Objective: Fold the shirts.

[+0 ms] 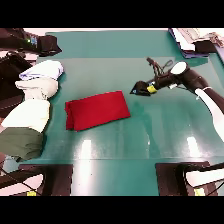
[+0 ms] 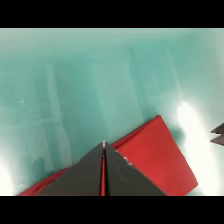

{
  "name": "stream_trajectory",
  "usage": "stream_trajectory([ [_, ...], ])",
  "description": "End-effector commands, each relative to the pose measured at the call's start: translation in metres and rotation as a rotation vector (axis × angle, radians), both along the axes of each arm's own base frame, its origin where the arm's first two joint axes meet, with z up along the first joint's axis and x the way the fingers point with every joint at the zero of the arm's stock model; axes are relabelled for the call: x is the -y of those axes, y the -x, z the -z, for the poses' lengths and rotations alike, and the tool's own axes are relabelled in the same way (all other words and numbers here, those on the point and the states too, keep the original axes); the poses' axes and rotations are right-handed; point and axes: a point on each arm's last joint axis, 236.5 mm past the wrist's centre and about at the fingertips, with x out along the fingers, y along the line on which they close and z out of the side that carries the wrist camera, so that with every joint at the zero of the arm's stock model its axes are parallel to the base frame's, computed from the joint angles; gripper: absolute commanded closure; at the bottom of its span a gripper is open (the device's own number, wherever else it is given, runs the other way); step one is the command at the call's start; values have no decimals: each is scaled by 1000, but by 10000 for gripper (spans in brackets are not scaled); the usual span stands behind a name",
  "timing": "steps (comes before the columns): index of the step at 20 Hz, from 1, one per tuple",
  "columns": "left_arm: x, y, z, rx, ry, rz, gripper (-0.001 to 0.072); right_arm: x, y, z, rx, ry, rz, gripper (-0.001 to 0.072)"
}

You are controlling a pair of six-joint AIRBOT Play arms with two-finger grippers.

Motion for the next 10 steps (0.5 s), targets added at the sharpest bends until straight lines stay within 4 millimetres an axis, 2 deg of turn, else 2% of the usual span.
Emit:
stream_trajectory([
  [1,10,-2,8,-17,11,22,682,-9,13,33,-144,-127,37,222],
  [5,11,-2,9,-22,13,24,682,-61,24,68,-183,-112,-39,222],
  [8,11,-1,9,-24,16,26,682,-105,23,65,-141,-116,-136,236],
  [10,15,0,8,-26,33,33,682,-128,12,55,-67,-119,-158,391],
])
